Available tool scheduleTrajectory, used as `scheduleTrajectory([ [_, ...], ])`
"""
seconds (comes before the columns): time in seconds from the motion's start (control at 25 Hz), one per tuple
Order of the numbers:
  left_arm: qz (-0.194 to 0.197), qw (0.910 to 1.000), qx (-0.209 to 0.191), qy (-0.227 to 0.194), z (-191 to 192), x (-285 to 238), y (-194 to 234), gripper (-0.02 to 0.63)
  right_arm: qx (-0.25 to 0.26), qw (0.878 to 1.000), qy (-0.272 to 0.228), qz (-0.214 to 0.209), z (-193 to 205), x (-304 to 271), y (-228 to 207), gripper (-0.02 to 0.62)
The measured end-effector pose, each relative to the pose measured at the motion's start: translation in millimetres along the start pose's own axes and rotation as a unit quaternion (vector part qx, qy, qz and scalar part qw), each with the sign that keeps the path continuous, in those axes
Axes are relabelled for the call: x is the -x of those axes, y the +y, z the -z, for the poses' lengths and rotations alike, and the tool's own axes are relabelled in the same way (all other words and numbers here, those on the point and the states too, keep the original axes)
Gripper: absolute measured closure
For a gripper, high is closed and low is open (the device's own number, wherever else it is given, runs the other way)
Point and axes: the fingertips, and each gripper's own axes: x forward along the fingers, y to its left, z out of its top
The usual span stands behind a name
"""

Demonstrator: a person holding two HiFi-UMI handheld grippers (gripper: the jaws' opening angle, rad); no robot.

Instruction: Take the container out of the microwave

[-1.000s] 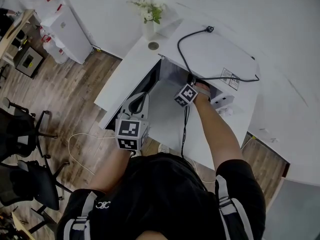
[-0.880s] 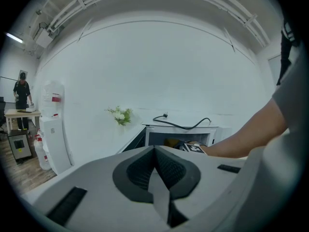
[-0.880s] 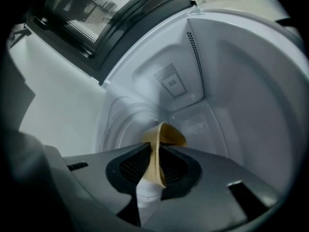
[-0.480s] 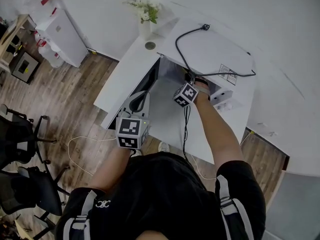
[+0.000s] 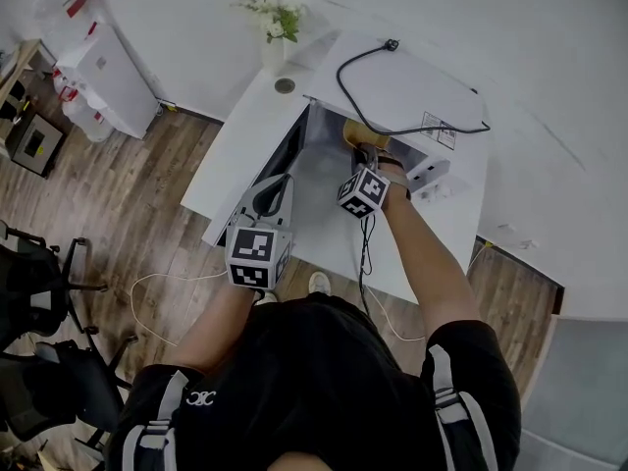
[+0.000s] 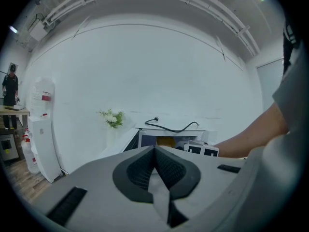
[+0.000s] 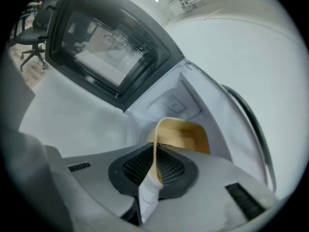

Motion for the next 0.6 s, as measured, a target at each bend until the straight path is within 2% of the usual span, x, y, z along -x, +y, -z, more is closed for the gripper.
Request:
scheduleTrajectory([
  [0.24,0.029,0.9996,-0.003,-0.002,2,12,-14,0.592,-0.012,1.000,0.000,-0.020,1,33,20,0.569],
  [0.6,0.075,0.9972,-0.006,0.004,10,23,-30,0.592,-0.024,0.995,0.006,-0.093,2,79,63,0.572],
])
